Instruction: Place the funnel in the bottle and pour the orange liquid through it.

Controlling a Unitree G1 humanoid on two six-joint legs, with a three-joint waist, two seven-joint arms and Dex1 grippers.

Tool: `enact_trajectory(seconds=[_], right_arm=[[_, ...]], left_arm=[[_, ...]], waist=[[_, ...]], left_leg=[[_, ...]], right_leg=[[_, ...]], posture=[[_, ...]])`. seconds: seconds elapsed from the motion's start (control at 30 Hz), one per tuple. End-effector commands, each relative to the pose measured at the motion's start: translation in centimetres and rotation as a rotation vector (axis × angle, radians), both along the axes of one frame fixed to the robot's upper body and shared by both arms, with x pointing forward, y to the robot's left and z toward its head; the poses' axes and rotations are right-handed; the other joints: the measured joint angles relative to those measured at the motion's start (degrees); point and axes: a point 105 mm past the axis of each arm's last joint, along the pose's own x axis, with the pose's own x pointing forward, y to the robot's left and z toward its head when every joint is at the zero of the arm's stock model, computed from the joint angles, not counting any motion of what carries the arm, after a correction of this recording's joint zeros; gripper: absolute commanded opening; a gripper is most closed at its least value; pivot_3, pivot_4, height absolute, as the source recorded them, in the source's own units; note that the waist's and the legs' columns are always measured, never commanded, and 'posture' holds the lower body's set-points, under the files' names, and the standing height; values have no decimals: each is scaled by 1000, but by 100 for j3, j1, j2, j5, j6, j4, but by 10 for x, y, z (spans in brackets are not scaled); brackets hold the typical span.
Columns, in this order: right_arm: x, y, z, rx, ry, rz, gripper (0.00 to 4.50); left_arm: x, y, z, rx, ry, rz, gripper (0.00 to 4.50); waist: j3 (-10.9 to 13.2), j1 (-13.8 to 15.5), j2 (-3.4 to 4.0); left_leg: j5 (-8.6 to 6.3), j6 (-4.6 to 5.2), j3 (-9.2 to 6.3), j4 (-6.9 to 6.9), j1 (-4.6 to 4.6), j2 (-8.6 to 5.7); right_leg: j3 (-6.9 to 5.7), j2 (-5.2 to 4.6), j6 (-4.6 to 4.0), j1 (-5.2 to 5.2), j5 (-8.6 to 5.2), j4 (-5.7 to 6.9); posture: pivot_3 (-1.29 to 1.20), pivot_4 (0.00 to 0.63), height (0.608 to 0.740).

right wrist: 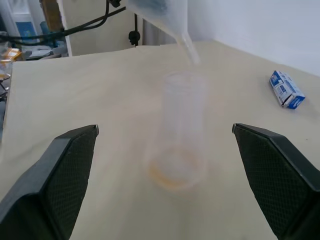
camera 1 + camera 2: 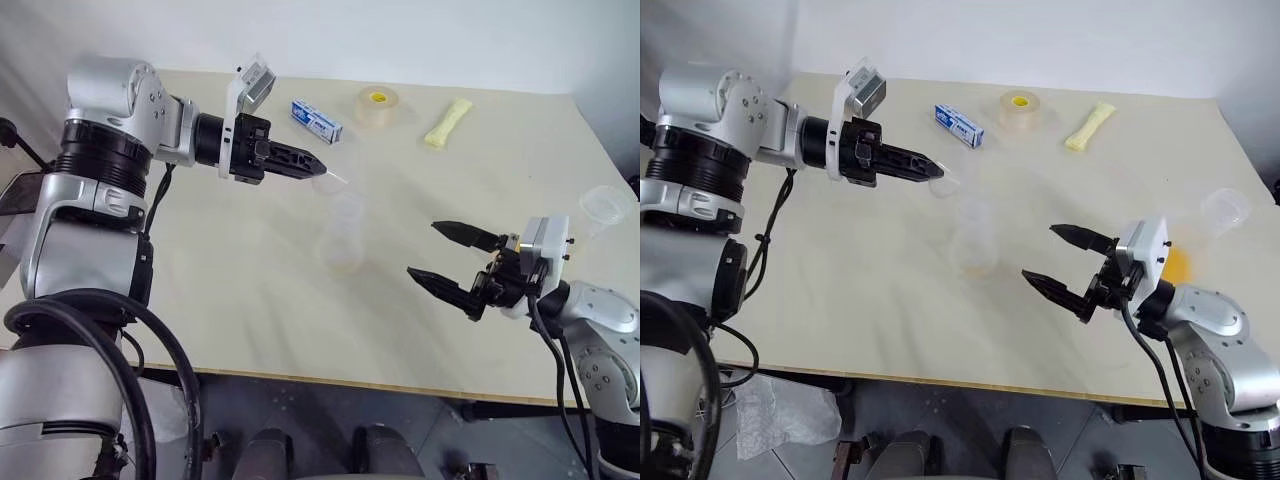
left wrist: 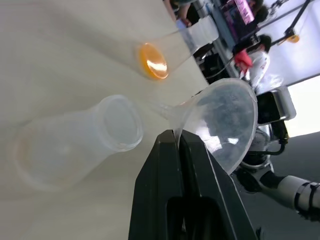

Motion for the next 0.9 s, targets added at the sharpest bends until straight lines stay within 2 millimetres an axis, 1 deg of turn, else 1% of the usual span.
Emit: enact_trajectory(seconds=[0.03,0.13,0.23,0.37,0.53,0.63,0.9], right_arm=[[-7,-1,12,6,-68,-19,4500],[-8,-1,11,7,-66,-25,4500],[-6,0,11,8,-65,-30,4500],[-5,0,11,11,-65,-34,4500],[-4,0,10,10,-63,-36,4500],[-3,0,9,8,-63,-35,4500],[0,1,8,6,-63,-31,4500]], left_arm=[[-3,6,8,28,-37,-29,17],[-1,9,4,54,-36,-30,17],[7,15,-4,115,-61,-2,17],[9,16,5,64,-62,15,17],[11,16,3,54,-56,21,17],[11,14,-2,70,-48,3,17],[12,1,-8,126,-71,-62,17]], waist=[[0,-10,1],[5,-15,7],[6,-5,7],[7,-3,5],[8,1,2],[8,-1,2],[9,-1,2]], left_leg=[[0,0,0,0,0,1],[0,0,1,-3,3,5],[1,2,1,-3,2,6],[2,3,1,-2,1,5],[2,4,0,-2,0,6],[3,6,0,-2,0,6],[3,6,1,-2,-1,3]], right_leg=[[0,1,0,0,0,0],[2,5,0,-1,0,1],[3,3,0,-2,0,1],[3,1,0,-2,0,1],[2,-2,0,-3,0,2],[2,-3,0,-3,0,2],[0,-1,0,-3,0,2]], posture=[[0,150,740],[0,150,740],[0,150,740],[0,150,740],[0,150,740],[0,150,740],[0,150,740]])
